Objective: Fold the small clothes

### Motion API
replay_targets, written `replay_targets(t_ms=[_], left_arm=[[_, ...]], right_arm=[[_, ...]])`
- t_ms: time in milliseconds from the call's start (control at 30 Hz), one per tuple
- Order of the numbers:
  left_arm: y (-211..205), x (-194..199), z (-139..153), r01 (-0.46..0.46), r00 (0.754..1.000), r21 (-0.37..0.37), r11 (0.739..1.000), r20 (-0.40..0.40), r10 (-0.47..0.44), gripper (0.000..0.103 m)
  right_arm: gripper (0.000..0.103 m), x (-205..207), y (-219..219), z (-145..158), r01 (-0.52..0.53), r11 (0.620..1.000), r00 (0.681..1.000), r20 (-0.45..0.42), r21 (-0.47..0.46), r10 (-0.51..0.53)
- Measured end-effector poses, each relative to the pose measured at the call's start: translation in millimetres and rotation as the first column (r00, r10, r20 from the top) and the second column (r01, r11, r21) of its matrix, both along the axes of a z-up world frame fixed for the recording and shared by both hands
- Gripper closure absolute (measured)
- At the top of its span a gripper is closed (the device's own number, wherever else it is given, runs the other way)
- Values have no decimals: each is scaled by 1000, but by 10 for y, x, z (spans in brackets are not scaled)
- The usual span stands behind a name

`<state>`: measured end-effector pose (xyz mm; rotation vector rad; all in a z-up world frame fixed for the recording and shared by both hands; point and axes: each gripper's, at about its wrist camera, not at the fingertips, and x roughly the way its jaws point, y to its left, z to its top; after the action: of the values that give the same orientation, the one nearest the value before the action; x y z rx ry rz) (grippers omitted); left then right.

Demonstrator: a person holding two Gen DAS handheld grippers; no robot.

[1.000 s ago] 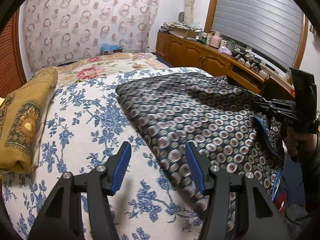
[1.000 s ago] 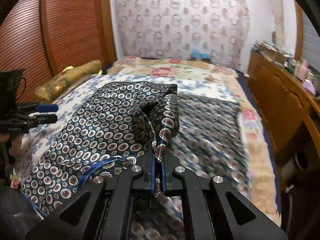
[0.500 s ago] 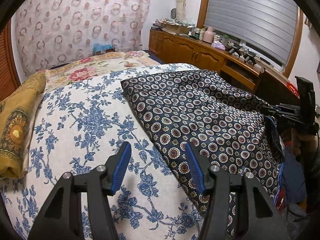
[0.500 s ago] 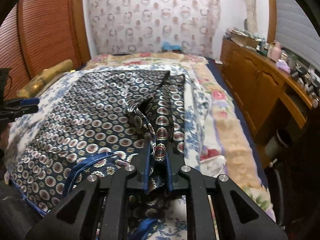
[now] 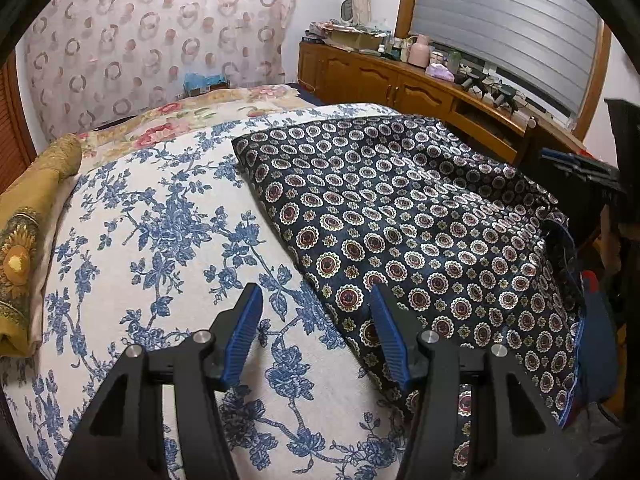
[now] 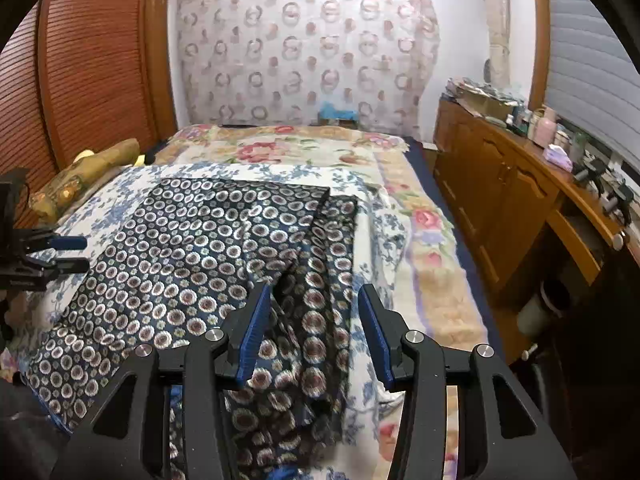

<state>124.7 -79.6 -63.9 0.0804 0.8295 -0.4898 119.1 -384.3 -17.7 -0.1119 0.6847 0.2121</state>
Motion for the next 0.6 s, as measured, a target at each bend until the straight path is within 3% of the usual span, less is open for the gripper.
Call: replay_targets(t_ms=[333, 600], left_arm=[[-32, 51, -128, -6, 999, 36, 999, -40, 7, 48], [-48, 31, -147, -3, 999, 50, 999, -36, 5, 47]], right_arm=[[57, 497, 136, 22, -50, 999, 998, -46, 8, 50], [57, 1082, 181, -78, -51, 999, 990, -133, -7, 50]])
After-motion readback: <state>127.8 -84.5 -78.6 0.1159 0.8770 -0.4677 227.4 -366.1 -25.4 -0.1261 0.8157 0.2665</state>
